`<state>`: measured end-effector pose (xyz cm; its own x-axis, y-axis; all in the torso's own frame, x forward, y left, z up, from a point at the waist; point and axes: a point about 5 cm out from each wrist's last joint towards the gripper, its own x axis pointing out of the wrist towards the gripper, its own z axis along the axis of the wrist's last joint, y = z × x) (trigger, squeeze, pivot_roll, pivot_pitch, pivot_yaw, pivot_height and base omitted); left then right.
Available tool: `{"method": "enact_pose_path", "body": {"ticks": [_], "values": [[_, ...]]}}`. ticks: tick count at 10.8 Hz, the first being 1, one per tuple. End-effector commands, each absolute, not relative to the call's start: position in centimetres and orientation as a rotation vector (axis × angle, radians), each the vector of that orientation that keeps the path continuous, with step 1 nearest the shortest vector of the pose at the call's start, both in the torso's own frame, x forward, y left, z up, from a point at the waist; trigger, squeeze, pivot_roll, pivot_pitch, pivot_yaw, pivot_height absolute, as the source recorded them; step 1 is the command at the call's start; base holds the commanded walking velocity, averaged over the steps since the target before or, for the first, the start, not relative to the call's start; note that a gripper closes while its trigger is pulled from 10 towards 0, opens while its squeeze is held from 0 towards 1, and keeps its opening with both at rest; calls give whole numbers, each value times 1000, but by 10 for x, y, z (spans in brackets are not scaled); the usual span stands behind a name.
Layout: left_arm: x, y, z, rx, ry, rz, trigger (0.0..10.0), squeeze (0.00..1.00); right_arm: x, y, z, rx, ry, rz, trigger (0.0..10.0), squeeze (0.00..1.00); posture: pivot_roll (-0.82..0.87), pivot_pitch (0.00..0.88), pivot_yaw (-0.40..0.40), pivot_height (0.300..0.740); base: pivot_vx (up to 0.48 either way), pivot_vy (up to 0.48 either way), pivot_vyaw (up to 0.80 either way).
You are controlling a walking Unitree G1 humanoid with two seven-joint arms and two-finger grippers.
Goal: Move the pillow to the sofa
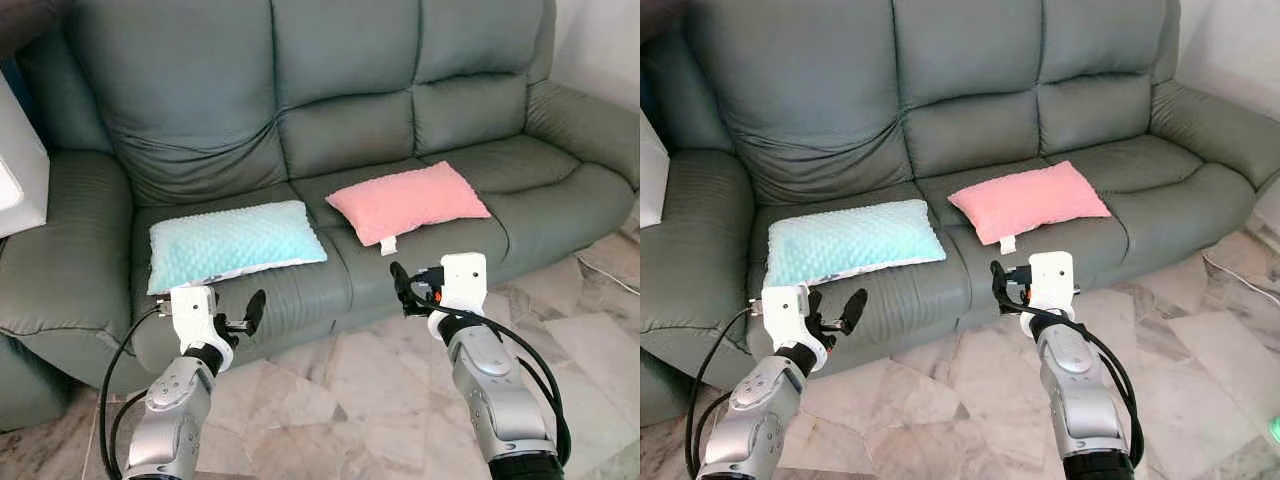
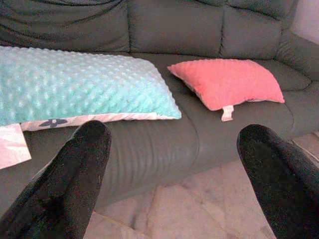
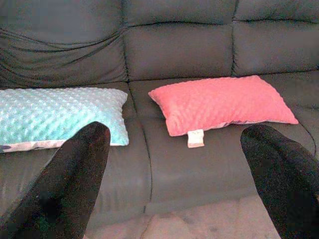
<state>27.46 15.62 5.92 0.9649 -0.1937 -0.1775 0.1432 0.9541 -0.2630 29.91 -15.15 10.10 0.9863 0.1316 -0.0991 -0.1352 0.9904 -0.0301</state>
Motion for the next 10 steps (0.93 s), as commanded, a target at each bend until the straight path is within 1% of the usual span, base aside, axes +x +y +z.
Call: {"method": "enact_pose_path", "body": {"ticks": [1,7,9,10], "values": [[275,154,62,-250,195,-191,10000,0,299,-152,103,-36,97,137,10000,0,-204,55,-6,740,0,0,-800],[275,152,63,-256,195,-211,10000,0,298,-152,103,-40,96,145,10000,0,-205,59,-8,740,0,0,-796],[274,150,63,-268,193,-225,10000,0,299,-151,103,-35,89,151,10000,0,-206,55,-9,740,0,0,0],[274,150,63,-268,192,-229,10000,0,299,-151,104,-36,88,151,10000,0,-206,55,-9,740,255,0,0]]}}
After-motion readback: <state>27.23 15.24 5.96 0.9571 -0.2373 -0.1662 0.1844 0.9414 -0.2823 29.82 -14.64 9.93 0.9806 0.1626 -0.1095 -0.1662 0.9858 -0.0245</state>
